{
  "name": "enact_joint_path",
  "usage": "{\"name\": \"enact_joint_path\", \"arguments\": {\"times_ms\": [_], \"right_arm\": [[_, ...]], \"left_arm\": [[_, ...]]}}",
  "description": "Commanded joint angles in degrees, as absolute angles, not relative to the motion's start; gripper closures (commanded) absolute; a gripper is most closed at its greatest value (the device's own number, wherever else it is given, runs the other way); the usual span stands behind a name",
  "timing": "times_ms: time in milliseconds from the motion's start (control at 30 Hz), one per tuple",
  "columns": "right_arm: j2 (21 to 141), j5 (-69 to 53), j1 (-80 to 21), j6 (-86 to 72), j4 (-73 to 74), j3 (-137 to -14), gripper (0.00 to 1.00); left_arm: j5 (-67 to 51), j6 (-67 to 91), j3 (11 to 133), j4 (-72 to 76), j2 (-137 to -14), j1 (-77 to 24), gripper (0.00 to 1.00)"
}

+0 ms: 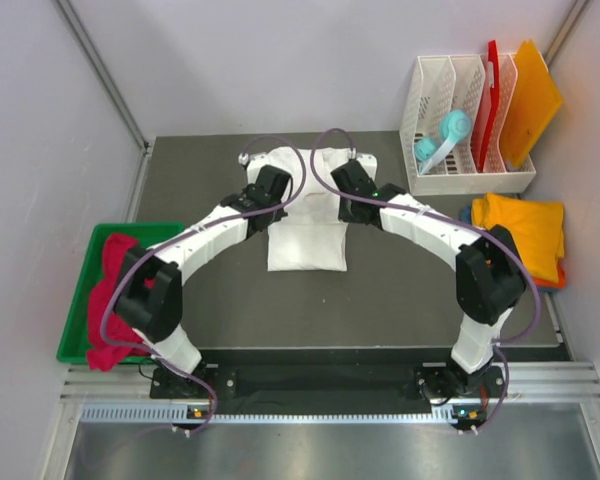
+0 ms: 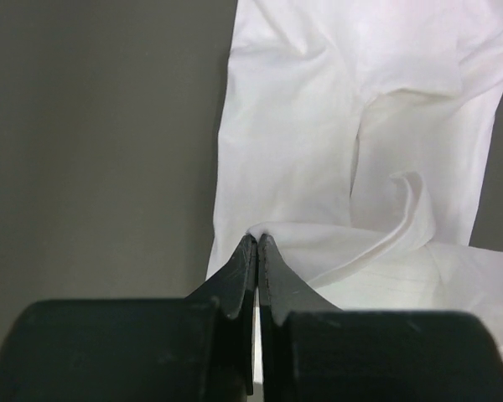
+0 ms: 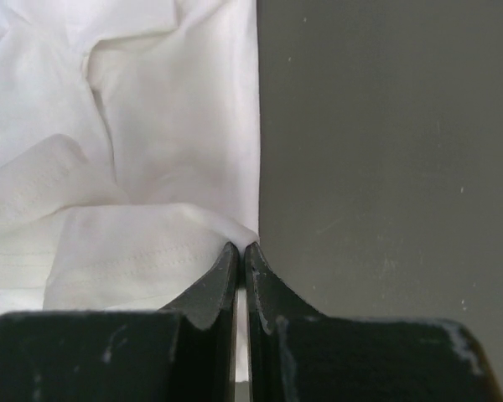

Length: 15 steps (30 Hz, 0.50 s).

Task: Fold and stack the t-shirts
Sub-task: Fold the tshirt

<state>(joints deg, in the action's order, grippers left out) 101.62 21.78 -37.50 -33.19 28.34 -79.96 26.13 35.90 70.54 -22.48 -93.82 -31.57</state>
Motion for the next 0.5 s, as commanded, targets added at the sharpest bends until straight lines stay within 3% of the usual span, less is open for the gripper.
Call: {"name": "enact_joint_path", "arguments": {"times_ms": [0, 400, 433, 467], "right_arm": [[105.4, 20.5, -35.0, -30.9, 27.2, -86.7, 1.00], [115.7, 18.1, -32.7, -29.6, 28.3, -93.7, 1.00], [115.5, 18.5, -32.8, -29.5, 28.1, -93.6, 0.96], [114.8, 19.1, -32.7, -29.6, 27.8, -93.3, 0.75]], "left_arm": [[24.6, 32.1, 77.5, -19.8, -98.6, -29.9, 1.00], [22.8, 32.3, 81.4, -19.8, -107.8, -28.0, 1.00], [23.4, 32.3, 81.5, -19.9, -107.7, -27.9, 1.00], [24.1, 32.7, 81.5, -20.6, -107.3, -27.9, 0.96]]}}
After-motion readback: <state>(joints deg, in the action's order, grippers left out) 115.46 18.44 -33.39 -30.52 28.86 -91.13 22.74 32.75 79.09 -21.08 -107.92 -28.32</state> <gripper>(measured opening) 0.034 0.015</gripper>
